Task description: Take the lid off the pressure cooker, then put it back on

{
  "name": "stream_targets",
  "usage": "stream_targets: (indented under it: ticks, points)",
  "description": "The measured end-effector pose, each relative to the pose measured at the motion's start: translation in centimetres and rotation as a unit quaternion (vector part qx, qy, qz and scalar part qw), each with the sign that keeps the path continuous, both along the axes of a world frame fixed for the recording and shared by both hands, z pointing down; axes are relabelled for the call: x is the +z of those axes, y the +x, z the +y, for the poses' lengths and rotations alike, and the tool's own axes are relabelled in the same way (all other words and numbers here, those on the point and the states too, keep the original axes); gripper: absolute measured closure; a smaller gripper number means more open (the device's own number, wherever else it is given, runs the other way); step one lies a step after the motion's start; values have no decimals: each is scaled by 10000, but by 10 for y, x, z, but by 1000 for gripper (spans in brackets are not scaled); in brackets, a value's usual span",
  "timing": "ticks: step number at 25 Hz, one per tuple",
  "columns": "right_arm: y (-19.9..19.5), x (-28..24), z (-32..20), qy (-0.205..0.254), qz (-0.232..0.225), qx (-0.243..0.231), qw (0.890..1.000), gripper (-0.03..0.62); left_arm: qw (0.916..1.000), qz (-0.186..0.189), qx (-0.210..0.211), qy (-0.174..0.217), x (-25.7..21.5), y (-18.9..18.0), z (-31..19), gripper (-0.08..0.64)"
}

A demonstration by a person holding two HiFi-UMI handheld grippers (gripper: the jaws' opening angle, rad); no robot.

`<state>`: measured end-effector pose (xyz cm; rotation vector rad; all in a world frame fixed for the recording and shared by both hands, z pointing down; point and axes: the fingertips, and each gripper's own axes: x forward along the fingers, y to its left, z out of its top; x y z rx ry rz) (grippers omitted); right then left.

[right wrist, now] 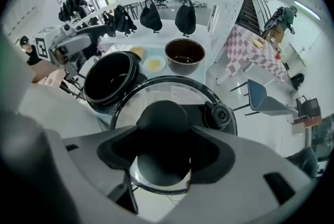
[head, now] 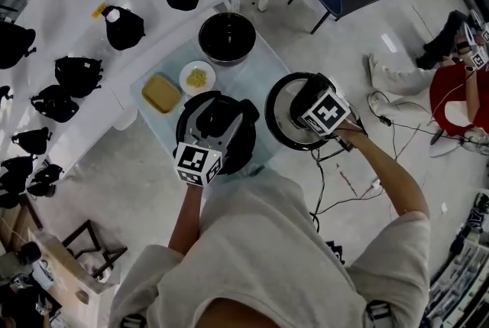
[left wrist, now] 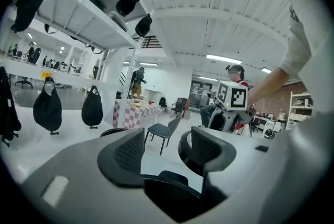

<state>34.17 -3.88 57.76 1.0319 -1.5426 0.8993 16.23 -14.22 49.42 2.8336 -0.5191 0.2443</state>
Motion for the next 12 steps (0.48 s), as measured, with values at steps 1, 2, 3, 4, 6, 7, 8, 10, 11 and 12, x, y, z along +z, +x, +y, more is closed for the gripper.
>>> stream_targets:
  ticks: [1, 2, 3, 4, 6, 7, 8, 10, 11, 12]
  points:
    - [2, 9, 0, -32, 8, 8, 10000, 321, 10000, -1, -18, -3, -1, 1, -1, 298]
    - [4, 18, -1, -65, 7, 17, 10000, 321, 10000, -2, -39, -4, -3, 1, -2, 298]
    - [6, 28, -2, -97, -5, 31, 9999, 321, 10000, -8, -61, -1, -4, 1, -3, 298]
    - [7, 39, -3, -126, -29, 52, 9999, 321, 10000, -22, -83, 6, -5, 1, -4, 298]
    - [9, 60, -6, -177, -92, 109, 9997, 321, 9999, -62, -131, 19, -6, -1, -6, 298]
    - [10, 71, -7, -198, -120, 160, 9996, 321, 9998, -82, -154, 26, -6, -1, -7, 298]
    - [11, 82, -10, -206, -141, 235, 9994, 321, 9998, -104, -178, 34, -6, -2, -8, 298]
    - [12, 103, -16, -186, -167, 408, 9989, 321, 9996, -151, -233, 46, -6, -3, -10, 296]
    - [12, 113, -20, -174, -184, 478, 9985, 321, 9995, -181, -260, 45, -6, -4, -11, 296]
    - [12, 124, -23, -171, -204, 532, 9982, 321, 9994, -216, -283, 46, -6, -5, -12, 298]
